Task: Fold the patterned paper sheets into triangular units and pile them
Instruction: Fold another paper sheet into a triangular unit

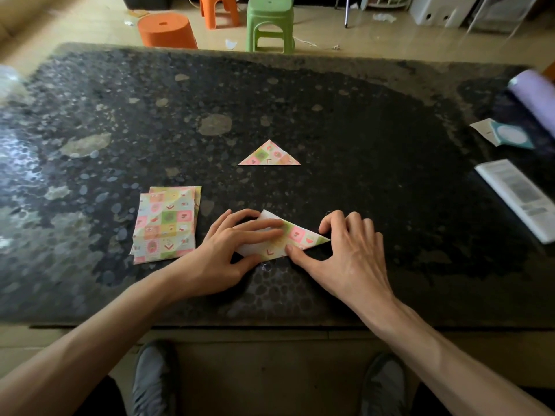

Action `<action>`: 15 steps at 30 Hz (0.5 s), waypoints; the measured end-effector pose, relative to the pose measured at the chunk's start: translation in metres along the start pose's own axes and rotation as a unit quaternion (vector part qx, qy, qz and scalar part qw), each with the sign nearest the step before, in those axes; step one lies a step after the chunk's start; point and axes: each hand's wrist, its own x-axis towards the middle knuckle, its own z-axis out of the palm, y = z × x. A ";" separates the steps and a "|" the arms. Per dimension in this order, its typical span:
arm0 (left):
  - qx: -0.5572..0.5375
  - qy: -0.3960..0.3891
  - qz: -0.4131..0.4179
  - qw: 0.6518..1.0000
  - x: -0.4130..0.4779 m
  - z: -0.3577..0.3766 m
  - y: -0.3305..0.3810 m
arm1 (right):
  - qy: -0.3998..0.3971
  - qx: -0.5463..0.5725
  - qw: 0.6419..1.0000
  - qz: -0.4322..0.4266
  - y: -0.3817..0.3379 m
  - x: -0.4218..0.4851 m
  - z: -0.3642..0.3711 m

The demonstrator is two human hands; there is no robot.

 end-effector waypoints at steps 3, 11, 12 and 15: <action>0.000 0.017 -0.011 1.000 0.000 0.003 0.002 | 0.007 0.002 1.000 0.002 0.000 0.000 0.000; 0.164 0.052 0.037 0.984 -0.007 0.009 0.008 | 0.001 -0.001 1.000 0.003 0.000 0.000 -0.001; 0.183 0.061 0.044 0.980 -0.007 0.011 0.009 | 0.000 -0.002 1.000 0.002 0.000 0.000 -0.001; 0.200 0.082 0.052 0.975 -0.007 0.015 0.011 | -0.006 -0.001 1.000 0.005 -0.001 0.001 -0.001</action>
